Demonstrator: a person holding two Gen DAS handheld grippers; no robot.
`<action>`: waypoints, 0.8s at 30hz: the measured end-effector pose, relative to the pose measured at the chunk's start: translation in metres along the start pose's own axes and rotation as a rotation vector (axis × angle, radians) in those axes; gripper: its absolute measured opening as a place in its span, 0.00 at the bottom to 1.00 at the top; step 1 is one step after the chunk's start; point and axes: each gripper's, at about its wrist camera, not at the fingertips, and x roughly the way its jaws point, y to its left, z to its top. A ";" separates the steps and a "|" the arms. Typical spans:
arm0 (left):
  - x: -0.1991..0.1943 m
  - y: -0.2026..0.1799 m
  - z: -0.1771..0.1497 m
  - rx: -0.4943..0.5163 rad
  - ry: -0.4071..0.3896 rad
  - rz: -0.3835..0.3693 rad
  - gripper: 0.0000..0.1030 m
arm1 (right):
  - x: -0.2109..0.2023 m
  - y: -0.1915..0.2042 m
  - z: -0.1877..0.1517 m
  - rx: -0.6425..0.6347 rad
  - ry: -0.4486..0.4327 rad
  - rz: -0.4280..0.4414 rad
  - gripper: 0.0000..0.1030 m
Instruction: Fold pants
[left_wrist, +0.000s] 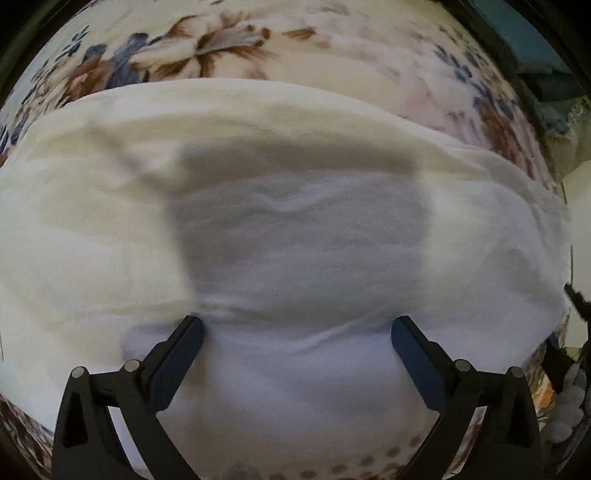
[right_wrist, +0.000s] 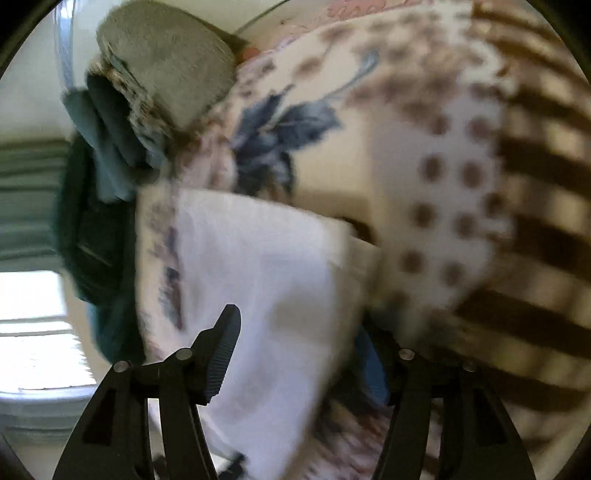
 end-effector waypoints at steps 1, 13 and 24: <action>0.001 -0.002 0.000 0.005 -0.004 0.009 1.00 | 0.005 0.000 0.003 0.020 -0.013 0.035 0.63; 0.000 -0.022 0.004 0.009 -0.041 0.031 1.00 | 0.001 0.078 -0.015 -0.238 -0.096 -0.123 0.09; -0.089 0.018 -0.003 -0.066 -0.222 0.106 1.00 | -0.034 0.184 -0.099 -0.525 -0.053 -0.062 0.09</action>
